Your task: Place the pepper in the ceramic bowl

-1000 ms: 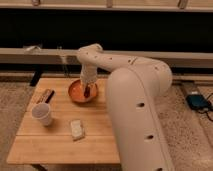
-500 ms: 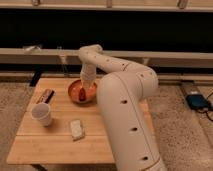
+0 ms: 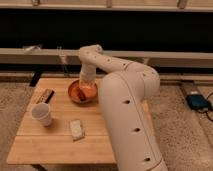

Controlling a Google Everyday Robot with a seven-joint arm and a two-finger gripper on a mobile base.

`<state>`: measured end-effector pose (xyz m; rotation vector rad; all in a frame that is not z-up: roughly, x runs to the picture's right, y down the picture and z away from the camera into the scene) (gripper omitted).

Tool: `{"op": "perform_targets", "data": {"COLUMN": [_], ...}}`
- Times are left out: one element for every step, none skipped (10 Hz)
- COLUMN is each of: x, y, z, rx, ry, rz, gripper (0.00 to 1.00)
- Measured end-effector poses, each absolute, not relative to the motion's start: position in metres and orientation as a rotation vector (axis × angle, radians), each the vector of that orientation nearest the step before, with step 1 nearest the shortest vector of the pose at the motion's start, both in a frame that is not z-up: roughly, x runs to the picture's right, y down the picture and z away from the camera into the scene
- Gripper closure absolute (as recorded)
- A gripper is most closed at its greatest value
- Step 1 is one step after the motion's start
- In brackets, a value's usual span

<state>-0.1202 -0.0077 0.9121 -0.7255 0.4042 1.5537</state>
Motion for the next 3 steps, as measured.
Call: {"op": "perform_targets", "data": {"x": [-0.12,-0.1196,-0.1193], "y": [-0.0075,-0.0075,-0.0076], "z": [0.9122,0.9122,0.9122], "rx": [-0.726,-0.725,-0.725], "ry": [0.405,0.405,0.405], "rz": [1.554,1.554,1.554], "gripper": [0.29,0.29,0.29]}}
